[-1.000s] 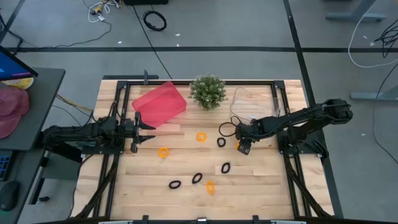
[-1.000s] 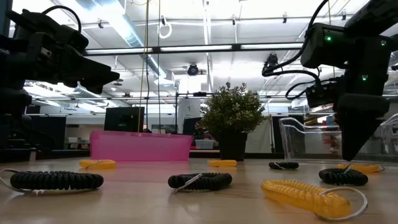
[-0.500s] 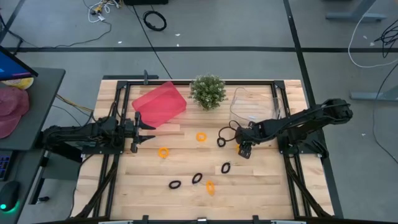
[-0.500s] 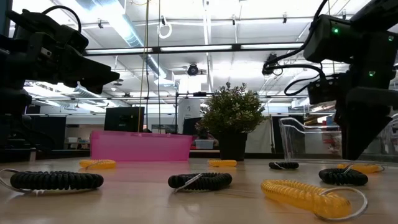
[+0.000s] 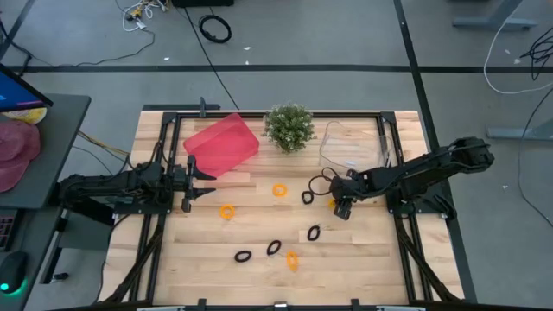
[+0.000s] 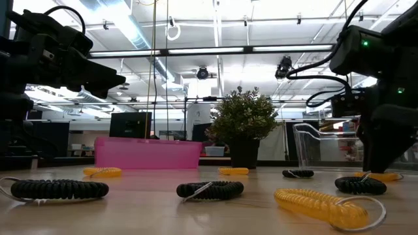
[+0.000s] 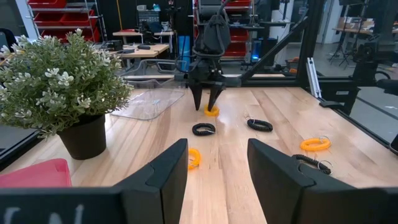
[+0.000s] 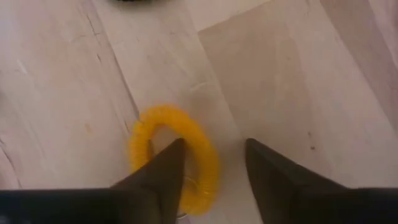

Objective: Sort spring keychains
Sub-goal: Put the top right orange spring keychain into the transparent bin

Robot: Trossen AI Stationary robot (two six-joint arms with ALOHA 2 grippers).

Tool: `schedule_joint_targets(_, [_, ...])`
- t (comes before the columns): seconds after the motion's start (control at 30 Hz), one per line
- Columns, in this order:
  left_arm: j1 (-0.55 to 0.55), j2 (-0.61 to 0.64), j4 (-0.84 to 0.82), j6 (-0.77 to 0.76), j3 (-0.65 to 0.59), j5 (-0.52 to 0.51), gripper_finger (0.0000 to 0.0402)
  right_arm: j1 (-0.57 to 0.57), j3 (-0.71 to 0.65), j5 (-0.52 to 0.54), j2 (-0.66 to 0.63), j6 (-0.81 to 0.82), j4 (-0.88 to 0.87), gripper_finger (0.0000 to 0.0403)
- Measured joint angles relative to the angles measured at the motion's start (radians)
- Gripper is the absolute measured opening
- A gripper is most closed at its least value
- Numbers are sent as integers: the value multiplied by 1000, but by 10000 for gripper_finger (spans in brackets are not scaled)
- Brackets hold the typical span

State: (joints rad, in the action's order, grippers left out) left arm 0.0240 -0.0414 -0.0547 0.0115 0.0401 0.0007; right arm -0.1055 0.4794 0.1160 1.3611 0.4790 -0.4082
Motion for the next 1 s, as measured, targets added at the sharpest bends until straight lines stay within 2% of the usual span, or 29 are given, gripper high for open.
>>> schedule_joint_targets(0.13, [0, 0, 0, 0, 0, 0, 172, 1, 26, -46, 2, 3, -17, 29])
schedule_joint_targets(0.27, [0, 0, 0, 0, 0, 0, 172, 0, 84, -76, 8, -66, -58, 18])
schedule_joint_targets(0.33, [0, 0, 0, 0, 0, 0, 172, -3, 133, -56, 9, -110, -87, 10])
schedule_joint_targets(0.43, [0, 0, 0, 0, 0, 0, 172, -2, 220, 67, 6, -170, -154, 8])
schedule_joint_targets(0.67, [0, 0, 0, 0, 0, 0, 172, -7, 376, 397, 6, -177, -288, 7])
schedule_joint_targets(0.77, [0, 0, 0, 0, 0, 0, 172, -23, 395, 533, 5, -174, -299, 7])
schedule_joint_targets(1.0, [0, 0, 0, 0, 0, 0, 172, -48, 396, 752, 5, -88, -401, 7])
